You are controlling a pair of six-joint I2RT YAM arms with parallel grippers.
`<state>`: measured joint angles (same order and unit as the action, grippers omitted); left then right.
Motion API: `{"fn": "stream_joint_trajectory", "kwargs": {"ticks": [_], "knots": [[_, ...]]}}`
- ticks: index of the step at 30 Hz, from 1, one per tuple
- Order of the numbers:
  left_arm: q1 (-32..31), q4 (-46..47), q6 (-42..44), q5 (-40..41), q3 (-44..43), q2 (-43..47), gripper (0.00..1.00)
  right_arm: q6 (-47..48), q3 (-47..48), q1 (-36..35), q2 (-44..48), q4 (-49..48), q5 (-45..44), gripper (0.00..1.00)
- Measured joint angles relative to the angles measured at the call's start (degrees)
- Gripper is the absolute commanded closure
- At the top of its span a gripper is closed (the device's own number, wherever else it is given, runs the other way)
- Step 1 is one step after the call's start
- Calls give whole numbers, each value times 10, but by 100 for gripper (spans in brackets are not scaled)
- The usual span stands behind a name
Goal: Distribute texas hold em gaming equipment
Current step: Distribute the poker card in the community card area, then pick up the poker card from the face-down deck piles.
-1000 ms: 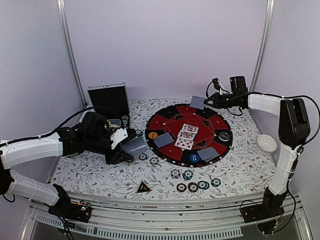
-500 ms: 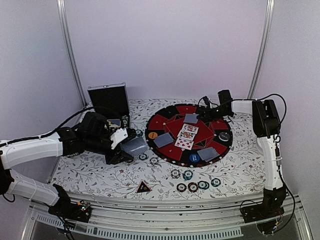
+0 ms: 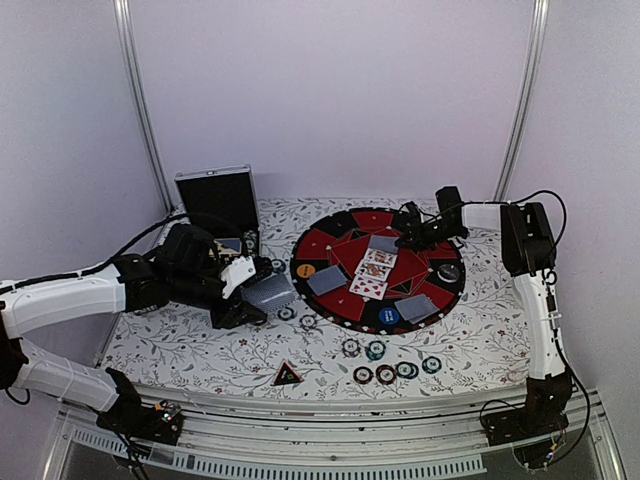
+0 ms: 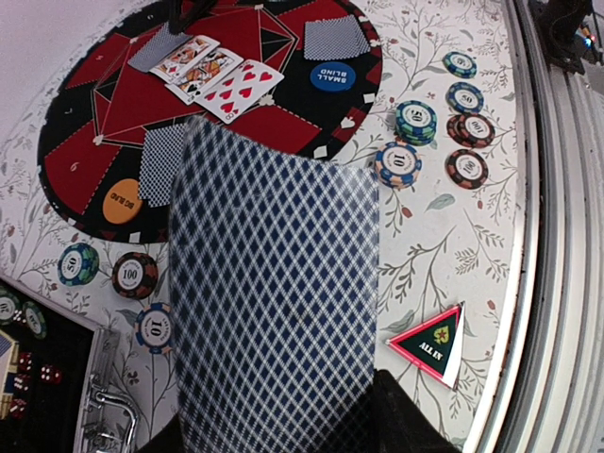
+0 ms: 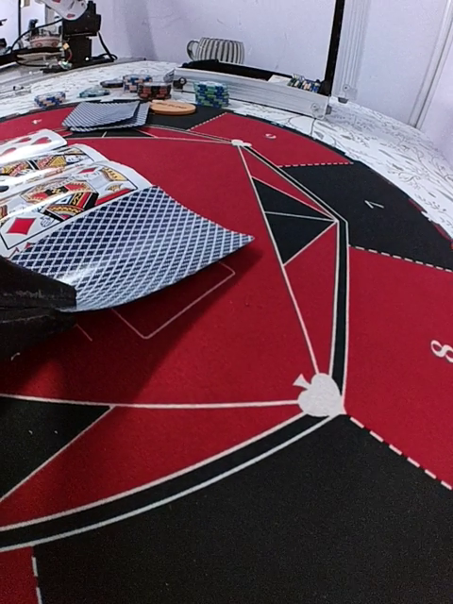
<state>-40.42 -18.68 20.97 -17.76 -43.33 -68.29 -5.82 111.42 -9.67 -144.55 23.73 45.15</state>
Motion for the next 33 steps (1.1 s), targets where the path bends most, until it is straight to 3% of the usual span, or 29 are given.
{"fn": "stream_joint_trajectory", "kwargs": {"ticks": [3, 11, 12, 14, 19, 23, 28, 33], "knots": [[0, 0, 0, 0, 0, 0, 54, 9, 8, 0, 0, 12, 0, 66], [0, 0, 0, 0, 0, 0, 54, 21, 28, -4, 17, 45, -73, 34], [0, 0, 0, 0, 0, 0, 54, 19, 28, -5, 24, 50, -93, 27], [0, 0, 0, 0, 0, 0, 54, 16, 27, -5, 44, 63, -154, 2], [0, 0, 0, 0, 0, 0, 54, 17, -23, -20, 159, 64, -300, 1], [0, 0, 0, 0, 0, 0, 54, 37, -99, -91, 290, 26, -345, 1], [0, 0, 0, -1, 0, 0, 54, 68, -192, -269, 395, -67, -260, 1], [0, 0, 0, 0, 0, 0, 54, 73, -259, -393, 402, -129, -157, 1]]}}
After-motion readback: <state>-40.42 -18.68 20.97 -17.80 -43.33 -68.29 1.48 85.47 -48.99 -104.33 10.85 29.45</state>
